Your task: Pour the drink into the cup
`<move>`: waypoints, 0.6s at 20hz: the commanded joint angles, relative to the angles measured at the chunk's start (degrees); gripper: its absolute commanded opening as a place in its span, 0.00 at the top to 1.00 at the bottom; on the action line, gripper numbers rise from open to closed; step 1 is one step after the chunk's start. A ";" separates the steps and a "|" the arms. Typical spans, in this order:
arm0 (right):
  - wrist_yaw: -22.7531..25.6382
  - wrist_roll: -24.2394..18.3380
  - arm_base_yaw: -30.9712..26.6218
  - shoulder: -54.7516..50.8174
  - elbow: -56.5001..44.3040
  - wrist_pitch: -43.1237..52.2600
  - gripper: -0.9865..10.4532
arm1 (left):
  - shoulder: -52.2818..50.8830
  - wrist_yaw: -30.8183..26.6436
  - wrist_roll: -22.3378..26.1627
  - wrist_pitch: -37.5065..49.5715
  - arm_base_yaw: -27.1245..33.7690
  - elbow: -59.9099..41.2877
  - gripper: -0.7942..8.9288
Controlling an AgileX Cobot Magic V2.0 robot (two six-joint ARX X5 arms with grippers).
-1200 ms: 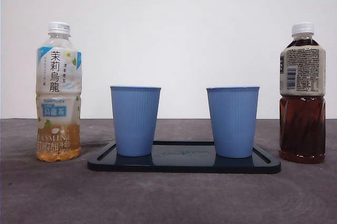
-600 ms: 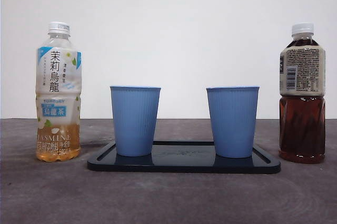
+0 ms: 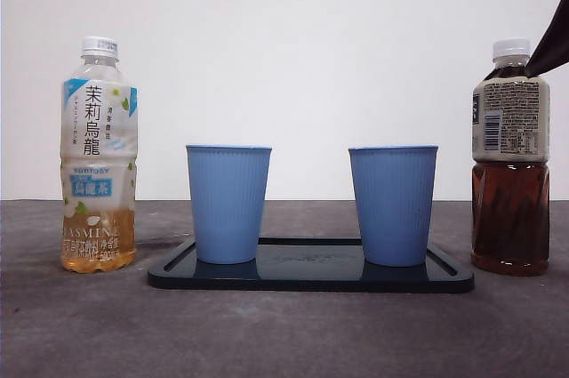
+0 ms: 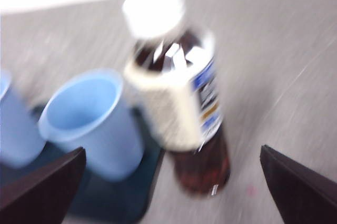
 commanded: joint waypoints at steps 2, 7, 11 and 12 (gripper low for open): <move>-0.72 1.16 0.26 4.59 -3.04 7.58 0.44 | 0.44 0.28 0.70 0.59 -0.22 1.36 0.34; -1.20 -1.05 0.26 13.42 -3.06 14.80 0.44 | 0.44 0.28 0.70 0.57 -0.22 1.36 0.34; -1.05 -1.07 0.24 20.22 -3.06 22.58 0.44 | 0.44 0.28 0.68 0.57 -0.22 1.36 0.34; -1.18 -1.05 0.24 22.01 -3.06 24.63 0.44 | 0.44 0.28 0.68 0.57 -0.22 1.36 0.34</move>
